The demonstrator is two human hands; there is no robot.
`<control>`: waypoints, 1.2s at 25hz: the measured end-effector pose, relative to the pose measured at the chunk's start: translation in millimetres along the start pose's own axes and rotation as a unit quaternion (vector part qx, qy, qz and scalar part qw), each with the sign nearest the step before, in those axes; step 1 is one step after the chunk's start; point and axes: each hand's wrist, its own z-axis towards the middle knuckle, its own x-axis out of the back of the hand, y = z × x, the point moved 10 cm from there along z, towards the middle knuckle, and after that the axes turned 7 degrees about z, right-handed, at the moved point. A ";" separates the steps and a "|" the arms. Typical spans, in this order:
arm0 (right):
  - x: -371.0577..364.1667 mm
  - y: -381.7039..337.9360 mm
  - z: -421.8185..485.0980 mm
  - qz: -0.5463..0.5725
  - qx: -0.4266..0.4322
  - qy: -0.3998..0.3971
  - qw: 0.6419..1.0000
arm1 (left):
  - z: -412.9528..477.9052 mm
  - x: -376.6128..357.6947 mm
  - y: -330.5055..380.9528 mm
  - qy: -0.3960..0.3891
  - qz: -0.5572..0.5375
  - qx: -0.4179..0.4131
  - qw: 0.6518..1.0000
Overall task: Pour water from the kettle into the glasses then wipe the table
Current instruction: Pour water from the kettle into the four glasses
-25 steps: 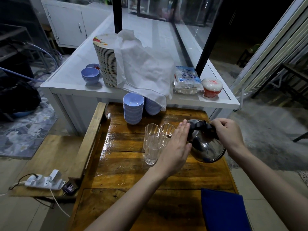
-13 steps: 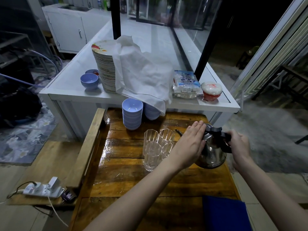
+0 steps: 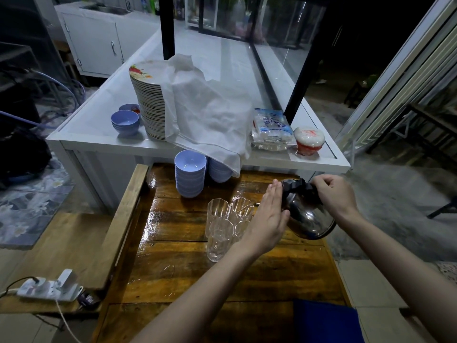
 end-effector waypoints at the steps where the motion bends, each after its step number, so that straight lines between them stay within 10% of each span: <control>1: -1.4 -1.8 1.2 -0.007 0.006 -0.004 1.000 | 0.6 0.2 -1.1 -0.002 -0.002 0.003 1.000; 30: -17.7 -51.3 12.7 -0.057 0.108 -0.049 0.991 | -3.4 11.0 -8.7 0.031 -0.004 0.029 0.999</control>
